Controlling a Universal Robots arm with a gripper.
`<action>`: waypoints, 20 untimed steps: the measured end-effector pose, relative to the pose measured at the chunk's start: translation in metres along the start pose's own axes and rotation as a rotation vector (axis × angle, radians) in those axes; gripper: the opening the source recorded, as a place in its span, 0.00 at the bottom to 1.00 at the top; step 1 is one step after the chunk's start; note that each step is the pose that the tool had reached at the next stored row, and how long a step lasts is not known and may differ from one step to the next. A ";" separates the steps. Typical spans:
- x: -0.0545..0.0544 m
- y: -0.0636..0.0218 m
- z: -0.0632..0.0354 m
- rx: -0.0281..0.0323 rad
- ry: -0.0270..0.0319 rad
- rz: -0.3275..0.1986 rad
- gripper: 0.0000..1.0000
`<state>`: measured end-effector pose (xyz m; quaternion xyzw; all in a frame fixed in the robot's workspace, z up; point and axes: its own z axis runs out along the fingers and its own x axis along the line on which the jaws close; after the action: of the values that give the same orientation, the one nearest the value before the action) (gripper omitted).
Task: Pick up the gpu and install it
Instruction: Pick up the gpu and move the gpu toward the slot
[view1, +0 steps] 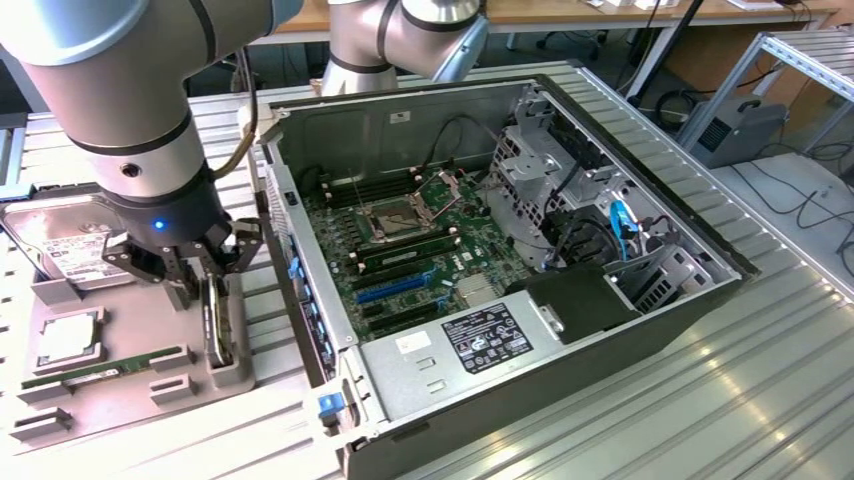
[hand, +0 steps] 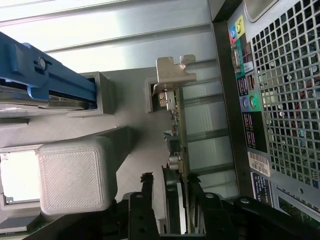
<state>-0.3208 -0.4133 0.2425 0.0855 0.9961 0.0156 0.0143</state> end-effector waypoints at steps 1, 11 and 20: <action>0.000 0.0000 0.0000 0.0000 0.0000 0.000 0.34; 0.000 0.0000 0.0000 0.0000 0.0000 0.000 0.28; 0.000 0.0000 0.0000 0.0000 0.0000 0.000 0.28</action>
<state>-0.3208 -0.4133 0.2425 0.0855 0.9961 0.0156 0.0143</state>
